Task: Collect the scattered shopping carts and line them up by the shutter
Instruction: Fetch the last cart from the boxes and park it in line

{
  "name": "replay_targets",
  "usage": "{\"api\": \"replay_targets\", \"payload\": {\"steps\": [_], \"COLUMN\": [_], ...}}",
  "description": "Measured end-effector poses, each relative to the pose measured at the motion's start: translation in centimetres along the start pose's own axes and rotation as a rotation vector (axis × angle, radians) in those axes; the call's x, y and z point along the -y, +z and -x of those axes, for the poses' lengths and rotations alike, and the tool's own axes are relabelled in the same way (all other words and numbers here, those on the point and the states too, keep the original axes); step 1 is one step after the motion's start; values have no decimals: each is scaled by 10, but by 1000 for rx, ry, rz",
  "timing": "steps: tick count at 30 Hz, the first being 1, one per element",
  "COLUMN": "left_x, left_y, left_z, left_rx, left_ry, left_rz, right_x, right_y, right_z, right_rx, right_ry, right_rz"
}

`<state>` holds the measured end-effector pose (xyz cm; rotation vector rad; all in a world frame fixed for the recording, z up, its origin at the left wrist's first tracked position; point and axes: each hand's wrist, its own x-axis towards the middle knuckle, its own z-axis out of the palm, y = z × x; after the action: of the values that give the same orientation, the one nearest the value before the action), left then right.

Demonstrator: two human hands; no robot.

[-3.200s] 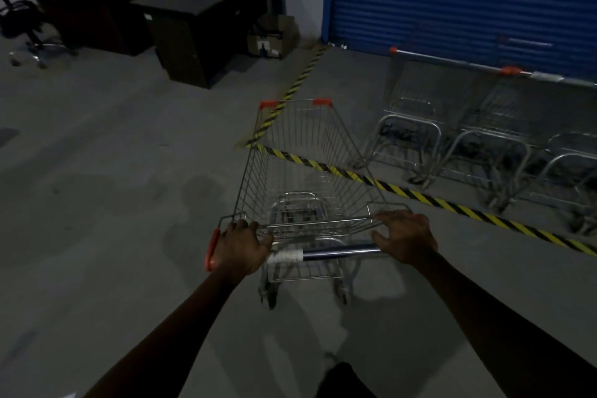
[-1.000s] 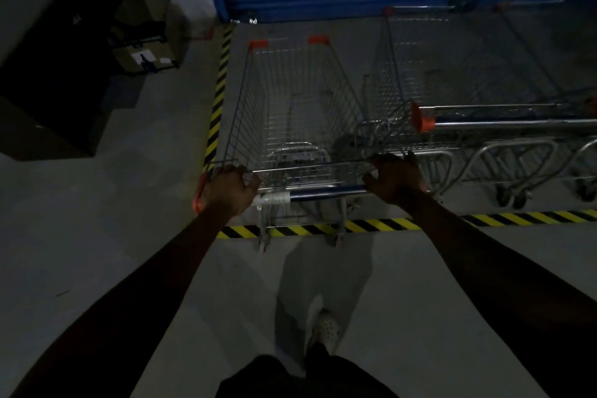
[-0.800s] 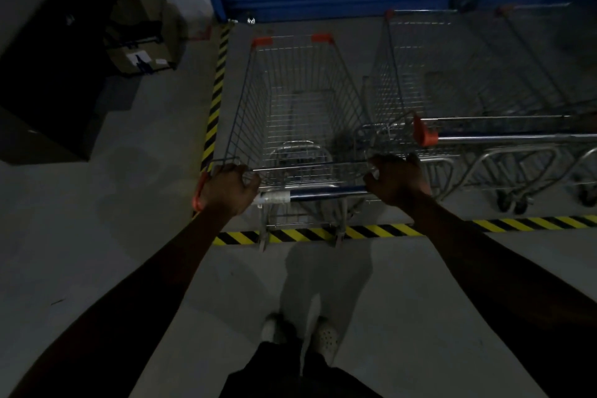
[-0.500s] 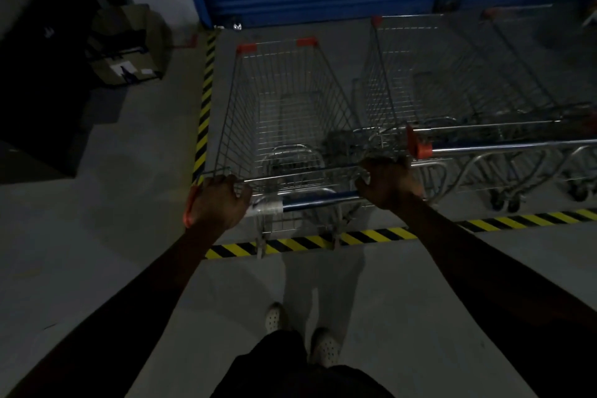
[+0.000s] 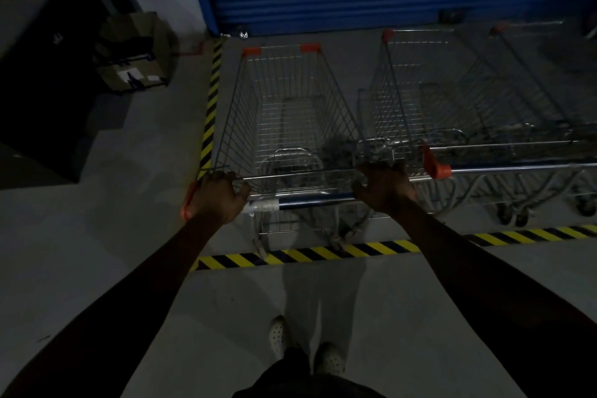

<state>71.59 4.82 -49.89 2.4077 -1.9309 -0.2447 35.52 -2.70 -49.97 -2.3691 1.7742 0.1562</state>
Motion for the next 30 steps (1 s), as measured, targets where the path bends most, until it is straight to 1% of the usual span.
{"api": "replay_targets", "payload": {"steps": [2,4,5,8,9,11,13,16,21,24,27,30], "left_x": [6,10,9,-8,-15,-28,-31,-29,-26,-32,-39,-39], "left_y": [-2,2,6,6,6,5,6,11,13,8,5,3], "left_z": [-14,-25,-29,-26,-25,-25,-29,-36,-39,-37,-33,-30], "left_rx": [48,112,118,33,4,-14,14,54,77,61,62,50], "left_ry": [-23,1,13,20,45,24,-16,22,32,-11,-51,-72], "left_rz": [-12,-84,-106,-56,-60,-1,-2,-77,-40,27,29,46], "right_x": [6,8,6,-7,-11,-15,-16,-16,-31,-34,-32,-36], "right_y": [-1,-6,-7,-8,-9,-15,-17,-18,-4,-2,-8,-10], "right_z": [-6,-10,-13,-17,-18,-23,-27,-31,-38,-37,-37,-36], "right_rx": [-2,-13,-29,-99,-83,-45,-46,-63,-73,-142,-108,-50], "right_ry": [9,17,22,6,0,13,37,49,16,-29,-11,-24], "right_rz": [-8,6,12,-30,-31,16,49,26,12,-22,-116,-98]}}
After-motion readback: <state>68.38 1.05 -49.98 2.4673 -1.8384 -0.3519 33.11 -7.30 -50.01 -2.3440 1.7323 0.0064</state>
